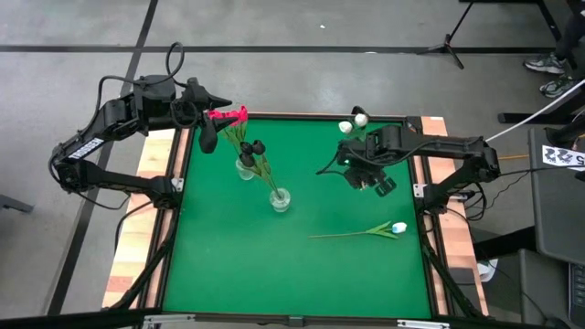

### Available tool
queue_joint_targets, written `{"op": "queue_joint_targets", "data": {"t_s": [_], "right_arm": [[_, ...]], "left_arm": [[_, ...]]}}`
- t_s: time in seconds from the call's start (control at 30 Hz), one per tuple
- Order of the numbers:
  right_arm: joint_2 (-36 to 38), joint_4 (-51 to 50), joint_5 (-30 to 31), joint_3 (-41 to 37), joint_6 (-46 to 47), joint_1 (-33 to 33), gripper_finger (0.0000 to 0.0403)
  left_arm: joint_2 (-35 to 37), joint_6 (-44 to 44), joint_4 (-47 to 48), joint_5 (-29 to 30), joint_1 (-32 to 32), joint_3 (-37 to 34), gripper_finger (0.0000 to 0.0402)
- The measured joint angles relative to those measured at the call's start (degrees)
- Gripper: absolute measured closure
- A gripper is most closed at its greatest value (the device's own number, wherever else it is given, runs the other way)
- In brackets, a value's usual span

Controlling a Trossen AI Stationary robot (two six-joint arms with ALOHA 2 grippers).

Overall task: Sort flowers into vase by color
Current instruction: Put the white tulip into the top right transparent vase

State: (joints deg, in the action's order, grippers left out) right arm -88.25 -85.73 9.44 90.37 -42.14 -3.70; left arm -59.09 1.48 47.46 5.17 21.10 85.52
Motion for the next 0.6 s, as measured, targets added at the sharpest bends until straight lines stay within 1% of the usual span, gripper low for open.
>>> {"op": "queue_joint_targets", "data": {"t_s": [0.1,0.17,0.27,0.47,0.53,0.6], "right_arm": [[0.0,0.1,-8.8,0.0,4.9,0.1,0.0223],[0.0,0.2,-12.0,0.0,9.1,1.3,0.0223],[0.0,0.3,-11.6,0.0,12.4,5.0,0.0223],[0.0,4.1,-7.2,0.0,18.6,14.8,0.0223],[0.0,5.3,-5.4,0.0,21.4,17.2,0.0223],[0.0,6.2,-4.9,-0.2,24.3,18.4,0.0223]], "left_arm": [[0.0,0.0,0.1,0.0,0.0,0.0,0.0171],[0.0,0.0,0.4,0.0,0.0,0.0,0.0171],[0.0,0.0,0.9,0.0,0.0,0.0,0.0171],[0.0,0.0,1.7,0.0,0.0,0.0,0.0171],[0.0,0.0,1.7,0.0,0.0,0.0,0.0171],[0.0,0.0,1.7,0.0,0.0,0.0,0.0171]]}}
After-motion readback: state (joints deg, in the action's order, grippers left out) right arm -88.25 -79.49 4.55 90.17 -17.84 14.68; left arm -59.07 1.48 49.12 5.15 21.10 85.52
